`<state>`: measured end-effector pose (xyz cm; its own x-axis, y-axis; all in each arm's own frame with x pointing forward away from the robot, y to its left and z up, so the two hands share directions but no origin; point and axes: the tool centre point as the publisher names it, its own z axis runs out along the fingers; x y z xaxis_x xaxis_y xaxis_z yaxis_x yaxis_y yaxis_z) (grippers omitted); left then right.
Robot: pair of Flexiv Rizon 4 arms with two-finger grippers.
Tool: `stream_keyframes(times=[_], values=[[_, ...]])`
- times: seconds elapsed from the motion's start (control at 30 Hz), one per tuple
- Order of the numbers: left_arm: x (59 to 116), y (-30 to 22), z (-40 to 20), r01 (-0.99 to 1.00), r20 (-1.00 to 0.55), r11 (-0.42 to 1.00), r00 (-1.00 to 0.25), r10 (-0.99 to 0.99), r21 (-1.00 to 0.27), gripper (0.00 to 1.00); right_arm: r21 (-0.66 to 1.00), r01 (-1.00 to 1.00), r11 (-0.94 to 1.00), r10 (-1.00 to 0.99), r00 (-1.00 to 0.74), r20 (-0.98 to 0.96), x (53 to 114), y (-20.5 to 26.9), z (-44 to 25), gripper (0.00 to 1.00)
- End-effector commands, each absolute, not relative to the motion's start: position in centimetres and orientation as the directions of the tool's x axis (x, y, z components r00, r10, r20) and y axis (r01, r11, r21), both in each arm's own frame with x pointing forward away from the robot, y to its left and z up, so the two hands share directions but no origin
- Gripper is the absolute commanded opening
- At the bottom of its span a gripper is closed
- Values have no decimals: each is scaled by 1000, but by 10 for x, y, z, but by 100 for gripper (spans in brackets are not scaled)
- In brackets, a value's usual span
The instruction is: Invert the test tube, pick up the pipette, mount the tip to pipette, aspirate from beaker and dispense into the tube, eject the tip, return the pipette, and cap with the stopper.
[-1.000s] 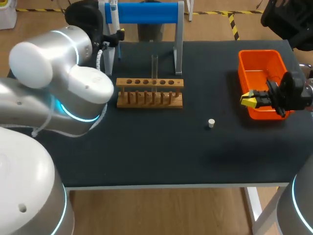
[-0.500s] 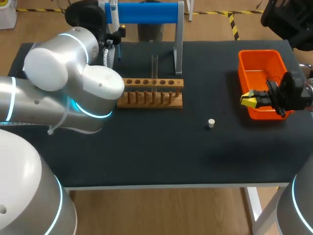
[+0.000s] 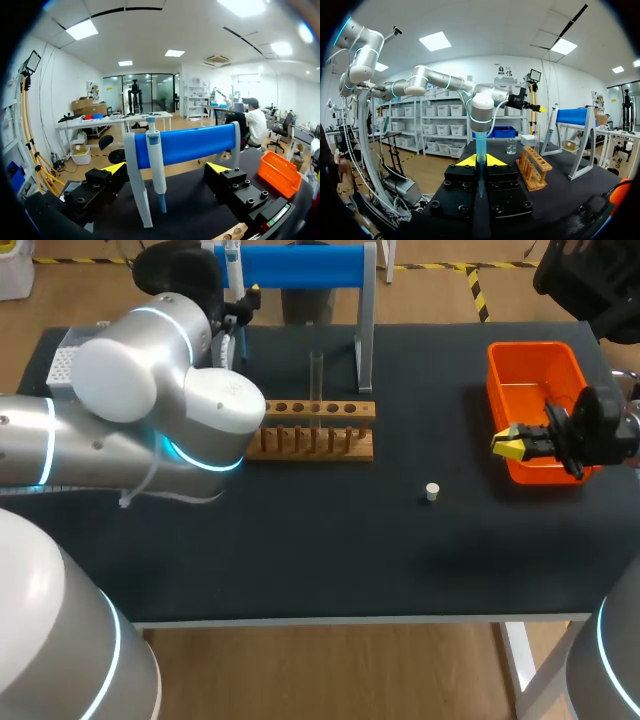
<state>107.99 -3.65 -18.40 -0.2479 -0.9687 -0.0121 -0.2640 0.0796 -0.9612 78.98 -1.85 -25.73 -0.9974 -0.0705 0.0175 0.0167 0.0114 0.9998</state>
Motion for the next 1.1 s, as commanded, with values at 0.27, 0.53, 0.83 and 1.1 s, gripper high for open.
stream_keyframes(times=[0.27, 0.53, 0.83, 1.1], values=[[1101, -36, -193, -243, 10, 52, -245, -969, -969, 100, 1000, 16, 13, -70, -997, 17, 789, -19, -257, 0], [1112, -37, -195, -232, 12, 47, -249, -968, -972, 100, 1000, 16, 13, -70, -997, 17, 789, -19, -257, 0], [1120, -40, -199, -230, 20, 38, -244, -970, -973, 98, 1000, 16, 13, -70, -997, 17, 789, -19, -257, 0], [1129, -45, -201, -234, 21, 37, -242, -970, -972, 72, 1000, 16, 13, -70, -997, 17, 789, -19, -257, 0]])
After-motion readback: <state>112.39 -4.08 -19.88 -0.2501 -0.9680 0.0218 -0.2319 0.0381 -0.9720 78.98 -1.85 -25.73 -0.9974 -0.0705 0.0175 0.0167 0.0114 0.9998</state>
